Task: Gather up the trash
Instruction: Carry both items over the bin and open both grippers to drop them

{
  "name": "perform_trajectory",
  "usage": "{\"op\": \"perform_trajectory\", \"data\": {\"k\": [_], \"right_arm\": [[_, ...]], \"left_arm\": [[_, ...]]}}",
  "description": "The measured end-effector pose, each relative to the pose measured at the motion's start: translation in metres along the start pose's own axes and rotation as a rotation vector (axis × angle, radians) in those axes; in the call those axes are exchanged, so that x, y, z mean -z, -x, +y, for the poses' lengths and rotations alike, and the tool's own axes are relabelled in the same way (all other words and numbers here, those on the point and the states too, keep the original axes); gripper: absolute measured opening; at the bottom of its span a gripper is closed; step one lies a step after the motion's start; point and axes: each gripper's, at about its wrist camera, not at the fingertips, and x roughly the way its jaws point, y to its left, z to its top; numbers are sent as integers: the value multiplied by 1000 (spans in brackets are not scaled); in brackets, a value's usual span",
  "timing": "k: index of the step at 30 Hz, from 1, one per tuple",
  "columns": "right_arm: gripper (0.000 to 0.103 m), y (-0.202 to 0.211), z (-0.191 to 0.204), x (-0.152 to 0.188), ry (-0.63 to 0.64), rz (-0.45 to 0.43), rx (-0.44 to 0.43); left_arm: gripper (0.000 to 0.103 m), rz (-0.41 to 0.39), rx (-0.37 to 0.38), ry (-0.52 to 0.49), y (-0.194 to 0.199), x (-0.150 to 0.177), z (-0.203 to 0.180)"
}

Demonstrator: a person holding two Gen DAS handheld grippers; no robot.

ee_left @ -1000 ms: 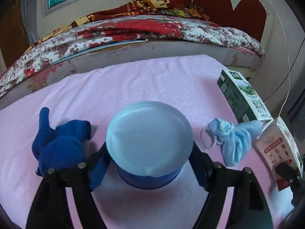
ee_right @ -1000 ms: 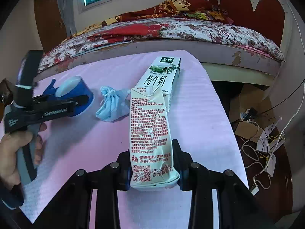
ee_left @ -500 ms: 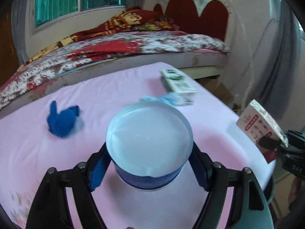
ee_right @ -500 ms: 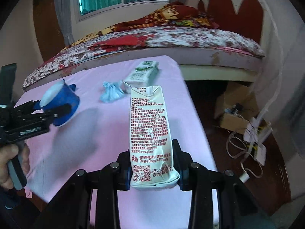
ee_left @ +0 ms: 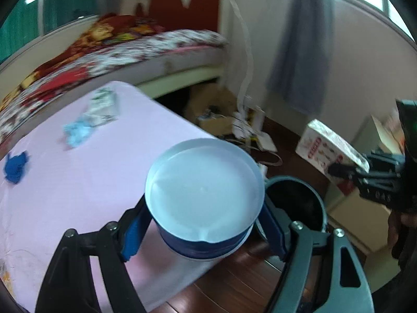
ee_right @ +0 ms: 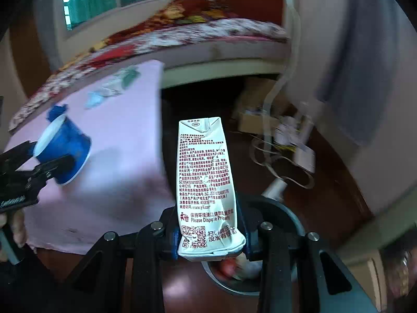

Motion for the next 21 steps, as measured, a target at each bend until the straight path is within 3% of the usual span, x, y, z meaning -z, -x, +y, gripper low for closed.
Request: {"op": "perform_trajectory", "data": {"k": [3,12,15,17,18,19,21], "right_arm": [[37,-4,-24,22,1,42,42],[37,-30,-78,66,-21,166,41],[37,-48,-91,73,-54,203,17],[37,-63,-96,76,-94,235,-45],[55,-69,-100,78,-96,256,-14],[97,-72,-104,80,-96,274,49],[103,-70,-118,80,-111,302,156]], "left_arm": [[79,46,36,-46,-17,3,-34],[79,159,125,-118,-73,10,-94],[79,192,130,-142,-90,11,-102],[79,214,134,-155,-100,13,-108],[79,221,137,-161,-104,14,-111],[79,231,138,-169,-109,15,-115],[79,259,144,-184,-121,18,-122]]}}
